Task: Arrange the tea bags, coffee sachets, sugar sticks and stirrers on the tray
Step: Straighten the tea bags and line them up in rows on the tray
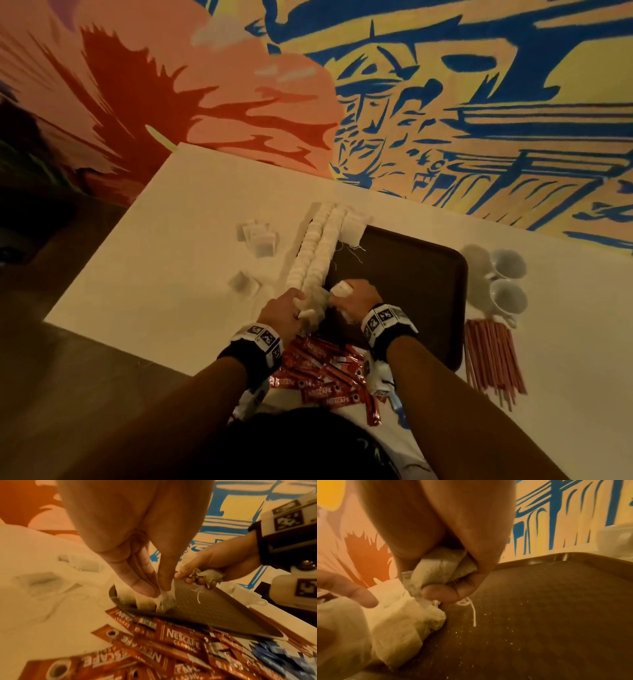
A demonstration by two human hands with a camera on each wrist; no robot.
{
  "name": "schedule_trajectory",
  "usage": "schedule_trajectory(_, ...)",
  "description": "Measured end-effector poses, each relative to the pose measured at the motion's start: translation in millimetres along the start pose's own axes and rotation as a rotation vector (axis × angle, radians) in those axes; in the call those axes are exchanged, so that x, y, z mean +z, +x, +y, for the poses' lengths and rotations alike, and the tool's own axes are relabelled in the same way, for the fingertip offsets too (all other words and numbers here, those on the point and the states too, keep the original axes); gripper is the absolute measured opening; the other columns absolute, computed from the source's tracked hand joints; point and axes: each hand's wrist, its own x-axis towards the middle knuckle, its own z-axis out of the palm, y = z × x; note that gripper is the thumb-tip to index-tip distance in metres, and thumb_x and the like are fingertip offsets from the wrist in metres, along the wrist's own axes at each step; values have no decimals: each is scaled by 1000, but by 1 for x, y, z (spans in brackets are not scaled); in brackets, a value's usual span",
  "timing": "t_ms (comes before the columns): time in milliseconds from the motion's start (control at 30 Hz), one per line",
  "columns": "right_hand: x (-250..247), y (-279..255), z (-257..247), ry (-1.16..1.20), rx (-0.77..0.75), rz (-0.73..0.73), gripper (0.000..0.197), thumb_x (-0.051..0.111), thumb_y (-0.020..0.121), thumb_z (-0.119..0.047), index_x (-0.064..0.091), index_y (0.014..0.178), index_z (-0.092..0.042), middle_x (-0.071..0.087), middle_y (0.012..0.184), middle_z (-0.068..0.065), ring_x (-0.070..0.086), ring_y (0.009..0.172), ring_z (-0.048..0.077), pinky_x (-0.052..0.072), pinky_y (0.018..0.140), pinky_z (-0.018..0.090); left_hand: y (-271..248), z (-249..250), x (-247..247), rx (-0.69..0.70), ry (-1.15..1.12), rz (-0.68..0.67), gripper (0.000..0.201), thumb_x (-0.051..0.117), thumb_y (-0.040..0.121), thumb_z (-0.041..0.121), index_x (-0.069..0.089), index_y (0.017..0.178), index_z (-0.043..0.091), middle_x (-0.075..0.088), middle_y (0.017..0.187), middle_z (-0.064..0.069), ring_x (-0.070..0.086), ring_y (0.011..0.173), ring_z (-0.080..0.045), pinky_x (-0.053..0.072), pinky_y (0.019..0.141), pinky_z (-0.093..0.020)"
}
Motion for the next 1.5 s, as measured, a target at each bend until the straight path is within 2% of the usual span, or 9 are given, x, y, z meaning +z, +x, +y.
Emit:
schedule_trajectory(67,6,9,2,-54,-3,3,56,81,70,-54,68,118,-27,72,109,1,69,94,22,60,86,42,5,-2,7,-42,-5,3,45,68,84,34,48,124,36,69,97,-2,65,90,-24,55,81,-36)
schedule_trajectory(167,12,17,-3,-132,-50,-21,44,75,82,-47,68,122,-32,72,110,0,68,97,23,59,90,42,13,-2,14,-89,33,6,50,67,84,39,46,129,32,65,112,-5,64,99,-28,52,82,-34)
schedule_trajectory(333,18,24,-12,-231,-60,-48,7,70,90,-39,66,90,-33,71,94,-2,68,87,22,59,85,40,20,0,19,-114,31,40,40,65,89,35,53,125,23,66,112,-9,64,100,-31,55,87,-39)
schedule_trajectory(600,13,27,-3,-234,-49,-57,14,75,85,-36,66,86,-24,68,88,-1,66,82,20,50,68,30,24,6,25,-141,5,89,44,61,92,40,43,130,29,60,108,-7,61,94,-27,49,78,-35)
schedule_trajectory(833,-2,27,11,-128,-18,-108,33,83,78,-32,68,106,-21,70,98,3,70,88,23,61,79,40,29,9,29,-62,132,98,30,49,96,52,56,113,29,64,95,1,57,81,-18,47,72,-31)
schedule_trajectory(967,-4,27,17,-94,-31,-111,28,80,81,-31,67,105,-22,70,97,4,70,86,24,62,80,44,28,11,27,-38,133,91,17,62,90,46,64,95,30,65,86,6,61,78,-15,54,72,-32)
schedule_trajectory(1100,0,28,13,-74,-72,-135,23,77,86,-24,63,104,-23,68,99,3,69,85,21,60,69,34,27,8,24,3,217,89,17,60,90,45,63,91,28,55,82,10,56,78,-13,41,66,-27)
schedule_trajectory(1300,12,27,11,-50,-57,-174,46,84,80,-18,58,117,-23,63,111,4,65,92,21,55,58,27,23,2,22,-16,134,96,17,64,87,43,64,91,26,48,92,8,51,84,-14,40,72,-29)
schedule_trajectory(1500,18,26,19,-26,-21,-167,44,81,80,-23,62,120,-25,66,110,2,69,92,22,63,75,39,12,-5,19,1,-16,102,14,70,85,41,61,84,30,64,85,10,59,79,-11,48,66,-26)
